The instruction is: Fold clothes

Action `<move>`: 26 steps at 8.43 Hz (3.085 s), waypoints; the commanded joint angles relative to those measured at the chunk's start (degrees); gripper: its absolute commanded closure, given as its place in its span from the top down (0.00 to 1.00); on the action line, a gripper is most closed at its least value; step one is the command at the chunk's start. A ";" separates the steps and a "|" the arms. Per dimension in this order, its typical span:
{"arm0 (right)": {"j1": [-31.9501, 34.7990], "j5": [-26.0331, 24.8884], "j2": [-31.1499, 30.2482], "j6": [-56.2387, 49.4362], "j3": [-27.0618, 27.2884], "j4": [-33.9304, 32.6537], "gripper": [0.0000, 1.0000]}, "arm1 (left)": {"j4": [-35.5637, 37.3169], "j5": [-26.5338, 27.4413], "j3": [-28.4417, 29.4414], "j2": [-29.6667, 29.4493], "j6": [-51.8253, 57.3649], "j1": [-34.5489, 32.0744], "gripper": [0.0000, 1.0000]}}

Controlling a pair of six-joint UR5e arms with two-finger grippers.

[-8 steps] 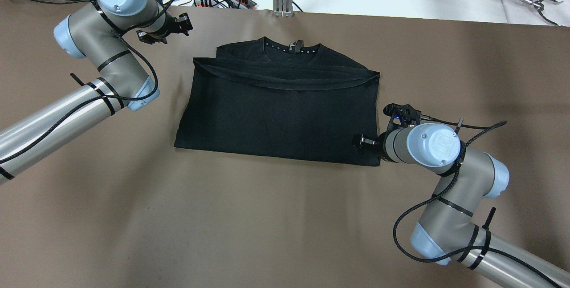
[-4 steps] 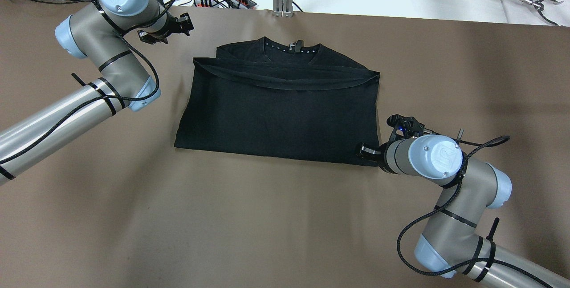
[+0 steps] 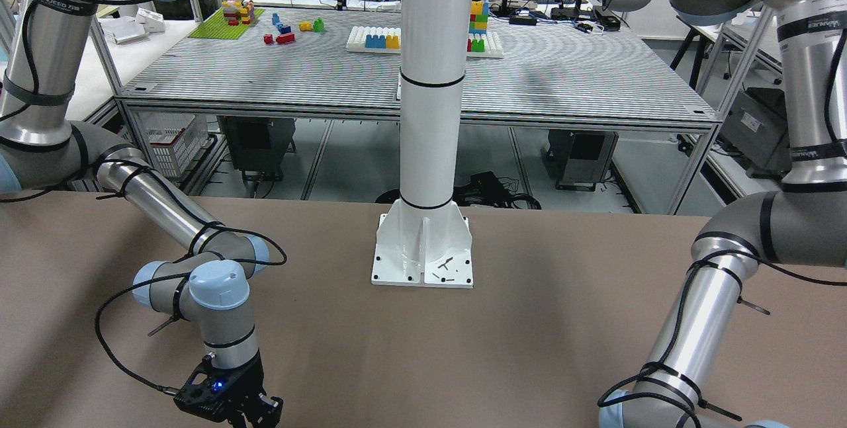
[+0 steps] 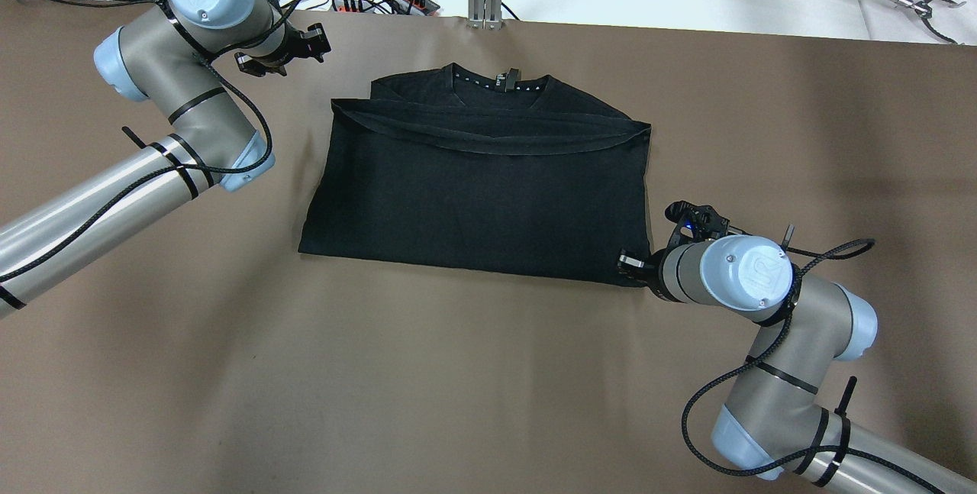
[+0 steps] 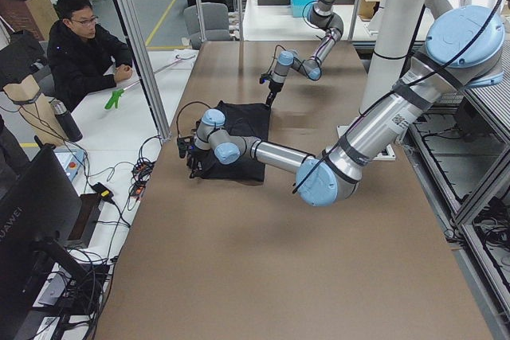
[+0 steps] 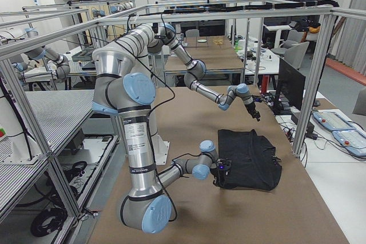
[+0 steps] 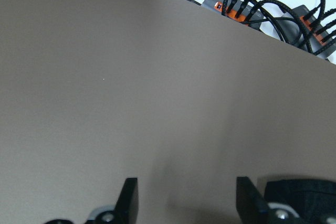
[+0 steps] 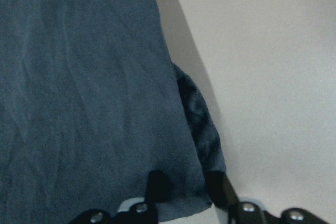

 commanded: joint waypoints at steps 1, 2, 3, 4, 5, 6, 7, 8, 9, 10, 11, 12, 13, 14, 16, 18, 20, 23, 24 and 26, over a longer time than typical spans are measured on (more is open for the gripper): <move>0.09 0.10 -0.13 0.79 0.57 0.00 0.00 | 0.09 1.83 0.09 0.09 -0.04 0.43 0.71; 0.09 1.24 -1.35 0.79 2.49 -0.35 0.00 | 0.18 2.28 0.09 0.01 -0.12 0.52 0.71; 0.09 2.47 -3.02 1.32 6.51 -1.57 0.00 | 0.09 2.37 0.00 0.00 -0.13 0.52 0.71; 0.00 4.22 -3.81 2.63 10.64 -5.50 0.00 | 0.09 2.38 0.00 0.00 -0.39 0.52 0.71; -0.61 7.46 -4.00 3.25 15.03 -9.89 0.00 | 0.09 2.38 0.00 0.00 -1.26 0.61 0.71; -3.66 12.71 -4.78 3.25 19.86 -14.19 0.00 | 0.09 2.46 -0.08 0.00 -1.35 0.69 0.71; -6.74 17.02 -4.79 3.25 22.61 -15.80 0.00 | 0.09 2.38 -0.08 0.09 -1.53 0.69 0.71; -9.99 24.03 -4.70 4.21 23.59 -15.82 0.00 | 0.00 2.38 -0.17 0.09 -1.62 0.69 0.71; -11.41 33.67 -4.79 6.22 24.21 -15.47 0.00 | 0.09 2.38 -0.95 0.35 -1.97 0.78 0.71; -15.60 37.42 -4.79 6.50 24.57 -15.38 0.00 | 0.09 2.29 -1.66 0.53 -2.14 1.13 0.71; -20.34 36.24 -4.35 7.90 24.40 -15.29 0.41 | 0.18 2.20 -1.75 0.44 -2.32 1.39 0.71; -21.61 33.97 -4.09 8.26 24.22 -15.20 0.94 | 0.18 1.76 -2.36 0.44 -3.19 1.48 0.71; -21.01 32.64 -4.35 8.26 24.30 -15.20 0.95 | 0.35 1.67 -3.76 0.70 -4.33 2.62 0.71; -19.18 32.45 -4.52 8.26 24.31 -15.20 0.95 | 0.62 1.67 -5.78 1.06 -5.65 3.50 0.71; -14.35 32.36 -4.09 8.18 24.39 -15.20 0.95 | 4.20 1.67 -15.84 5.43 -9.16 7.27 0.71; -8.47 27.21 -3.38 7.57 24.39 -15.20 0.95 | 6.94 1.76 -30.95 14.11 -13.20 12.71 0.71; -7.56 15.19 -3.04 7.03 23.78 -15.20 0.95 | 7.03 2.20 -41.35 22.90 -16.72 17.11 0.71; -6.60 6.27 -0.75 7.03 22.99 -15.29 0.95 | 6.68 4.64 -44.56 28.82 -22.17 23.09 0.61; -5.98 6.26 -0.66 7.03 22.99 -15.46 0.95 | 6.51 5.88 -43.69 28.92 -21.92 24.41 0.59; -5.89 6.17 -0.57 7.12 22.90 -15.64 0.95 | 6.51 5.98 -43.24 29.01 -22.27 24.86 0.57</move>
